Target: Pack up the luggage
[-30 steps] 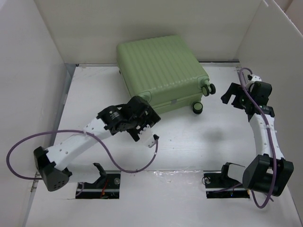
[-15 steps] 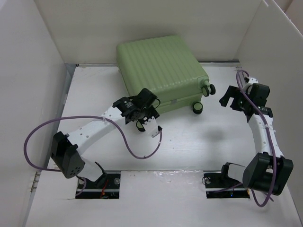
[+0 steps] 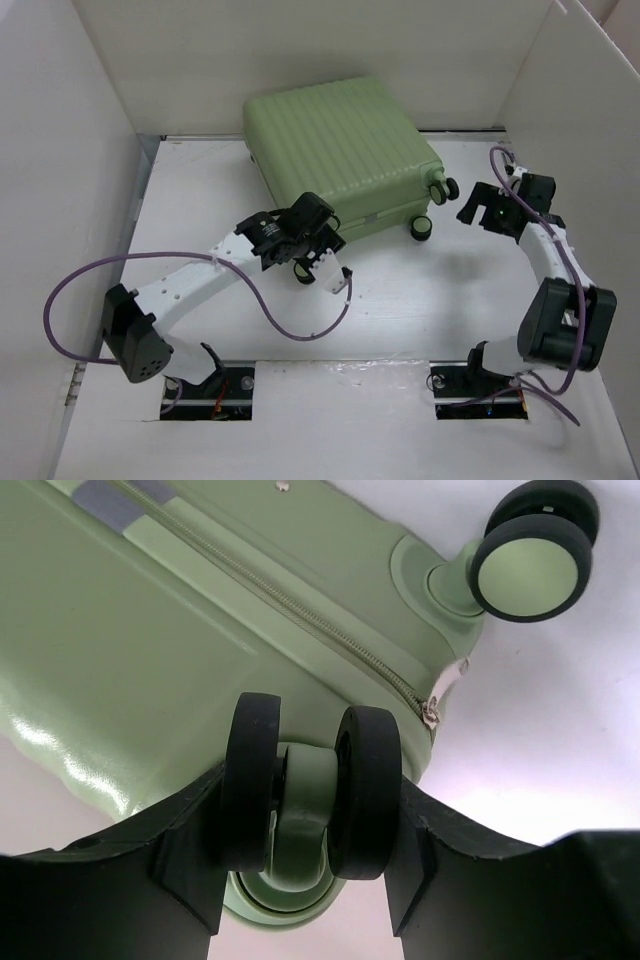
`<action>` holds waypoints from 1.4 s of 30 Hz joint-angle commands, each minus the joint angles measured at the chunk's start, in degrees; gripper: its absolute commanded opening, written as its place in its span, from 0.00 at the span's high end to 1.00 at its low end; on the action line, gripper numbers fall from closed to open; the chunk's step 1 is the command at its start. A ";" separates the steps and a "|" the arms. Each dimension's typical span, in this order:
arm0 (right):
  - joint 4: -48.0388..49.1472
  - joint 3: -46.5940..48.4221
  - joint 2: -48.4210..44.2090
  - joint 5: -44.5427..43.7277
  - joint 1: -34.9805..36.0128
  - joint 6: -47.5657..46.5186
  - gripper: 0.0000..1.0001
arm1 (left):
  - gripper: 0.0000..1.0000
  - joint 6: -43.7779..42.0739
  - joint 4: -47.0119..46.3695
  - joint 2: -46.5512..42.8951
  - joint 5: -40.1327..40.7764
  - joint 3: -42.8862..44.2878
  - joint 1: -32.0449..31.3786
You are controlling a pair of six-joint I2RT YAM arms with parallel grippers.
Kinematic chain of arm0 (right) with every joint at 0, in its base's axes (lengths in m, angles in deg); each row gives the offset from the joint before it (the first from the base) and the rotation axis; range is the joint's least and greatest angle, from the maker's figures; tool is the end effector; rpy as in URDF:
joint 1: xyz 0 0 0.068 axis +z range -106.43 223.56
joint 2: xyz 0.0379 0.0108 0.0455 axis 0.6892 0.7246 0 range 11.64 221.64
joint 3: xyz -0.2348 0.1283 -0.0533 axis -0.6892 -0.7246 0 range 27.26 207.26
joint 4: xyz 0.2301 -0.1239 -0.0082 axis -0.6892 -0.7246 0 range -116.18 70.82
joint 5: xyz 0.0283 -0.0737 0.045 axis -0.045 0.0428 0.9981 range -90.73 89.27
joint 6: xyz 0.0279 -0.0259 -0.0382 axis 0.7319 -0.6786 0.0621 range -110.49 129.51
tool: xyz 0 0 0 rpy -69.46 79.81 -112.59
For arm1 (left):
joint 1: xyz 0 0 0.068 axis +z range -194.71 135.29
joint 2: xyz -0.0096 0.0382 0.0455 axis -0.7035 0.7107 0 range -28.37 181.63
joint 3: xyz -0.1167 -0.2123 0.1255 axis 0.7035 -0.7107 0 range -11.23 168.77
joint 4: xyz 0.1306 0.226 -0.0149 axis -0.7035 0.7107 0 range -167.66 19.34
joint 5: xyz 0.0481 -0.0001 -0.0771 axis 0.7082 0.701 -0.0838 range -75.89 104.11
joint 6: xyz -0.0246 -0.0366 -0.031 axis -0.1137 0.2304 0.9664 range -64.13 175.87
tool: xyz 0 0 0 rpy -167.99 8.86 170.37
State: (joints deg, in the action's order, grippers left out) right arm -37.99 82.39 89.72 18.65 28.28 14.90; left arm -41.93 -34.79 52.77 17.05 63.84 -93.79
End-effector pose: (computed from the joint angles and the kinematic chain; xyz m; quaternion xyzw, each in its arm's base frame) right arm 0.2874 -0.0663 0.2599 0.0938 0.8974 0.1183 0.4146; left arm 0.1987 -0.2266 0.3255 0.8948 0.2755 0.1665 0.3094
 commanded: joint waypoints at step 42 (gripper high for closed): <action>3.58 25.68 7.82 2.23 11.78 -5.04 0.00 | 1.00 80.57 -12.37 9.65 -7.25 15.64 -4.72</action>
State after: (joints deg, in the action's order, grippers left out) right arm -32.70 113.54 114.29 12.57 45.70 11.33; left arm 22.79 -33.83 61.60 -4.31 77.80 -109.77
